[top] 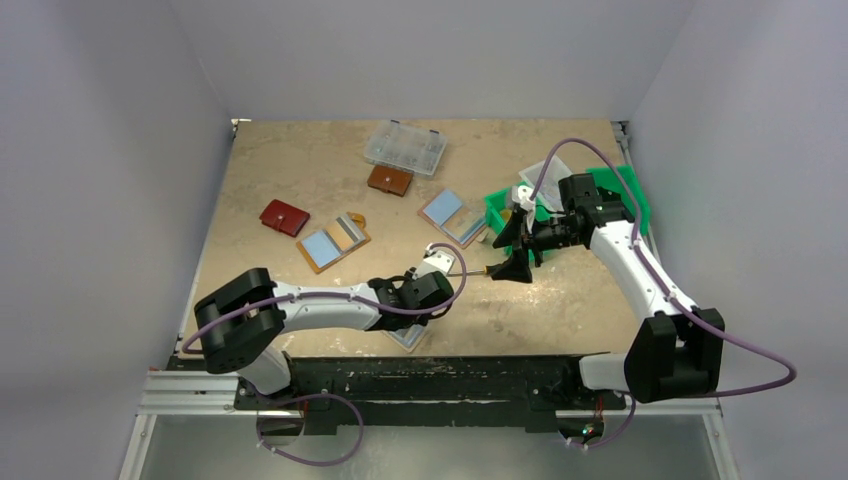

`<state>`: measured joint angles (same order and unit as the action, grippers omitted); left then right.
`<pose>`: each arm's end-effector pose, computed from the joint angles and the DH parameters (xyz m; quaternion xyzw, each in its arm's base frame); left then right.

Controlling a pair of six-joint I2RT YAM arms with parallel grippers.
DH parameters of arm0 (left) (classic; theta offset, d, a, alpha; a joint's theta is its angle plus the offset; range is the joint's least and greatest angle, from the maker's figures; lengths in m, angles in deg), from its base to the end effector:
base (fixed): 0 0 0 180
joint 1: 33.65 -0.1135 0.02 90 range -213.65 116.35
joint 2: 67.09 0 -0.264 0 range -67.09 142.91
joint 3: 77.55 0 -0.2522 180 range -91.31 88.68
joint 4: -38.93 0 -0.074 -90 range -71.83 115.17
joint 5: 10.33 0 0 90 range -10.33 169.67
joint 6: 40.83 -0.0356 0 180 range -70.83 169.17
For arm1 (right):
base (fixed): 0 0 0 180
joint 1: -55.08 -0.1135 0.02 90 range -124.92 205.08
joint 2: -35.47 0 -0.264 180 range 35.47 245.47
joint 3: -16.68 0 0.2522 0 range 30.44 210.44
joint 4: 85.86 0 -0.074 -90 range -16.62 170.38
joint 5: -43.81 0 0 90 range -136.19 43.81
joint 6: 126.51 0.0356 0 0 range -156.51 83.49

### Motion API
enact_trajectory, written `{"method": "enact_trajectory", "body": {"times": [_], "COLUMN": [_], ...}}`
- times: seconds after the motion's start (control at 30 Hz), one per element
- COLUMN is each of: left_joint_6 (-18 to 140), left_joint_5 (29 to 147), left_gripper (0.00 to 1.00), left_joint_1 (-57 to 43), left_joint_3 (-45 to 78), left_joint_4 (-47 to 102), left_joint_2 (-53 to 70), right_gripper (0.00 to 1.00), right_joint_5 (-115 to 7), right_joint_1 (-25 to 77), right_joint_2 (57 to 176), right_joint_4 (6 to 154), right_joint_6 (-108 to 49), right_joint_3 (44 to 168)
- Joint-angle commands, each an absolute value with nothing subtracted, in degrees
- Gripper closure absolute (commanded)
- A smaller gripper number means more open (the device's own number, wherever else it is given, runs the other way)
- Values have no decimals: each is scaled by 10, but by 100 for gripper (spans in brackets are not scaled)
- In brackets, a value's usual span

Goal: Take the credit cards out of the card holder
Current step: Remove the credit card from the card holder.

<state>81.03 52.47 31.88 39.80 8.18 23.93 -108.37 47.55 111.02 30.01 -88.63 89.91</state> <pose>0.1394 -0.2671 0.1669 0.2114 0.9149 -0.0448 0.3411 0.2361 0.0630 0.2759 -0.5084 0.6749 0.4014 0.3535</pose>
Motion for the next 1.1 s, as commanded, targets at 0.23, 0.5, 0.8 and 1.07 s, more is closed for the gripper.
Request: {"method": "enact_trajectory", "body": {"times": [0.23, 0.5, 0.8, 1.07], "left_joint_6": [803, 811, 819, 826], "left_joint_5": [545, 571, 592, 612], "left_gripper": [74, 84, 91, 95], "left_joint_1": [284, 265, 250, 238], "left_joint_3": [440, 458, 469, 478], "left_joint_4": [92, 110, 124, 136], "left_joint_2": [190, 169, 158, 157], "right_gripper": [13, 13, 13, 13], "right_joint_5": [-1082, -1081, -1080, -1079], "right_joint_1": [470, 469, 469, 470], "right_joint_2": [1116, 1118, 1123, 1127], "right_joint_4": [288, 284, 279, 275], "right_joint_6": [-899, -903, -908, -913], "right_joint_3": [904, 905, 906, 908]}}
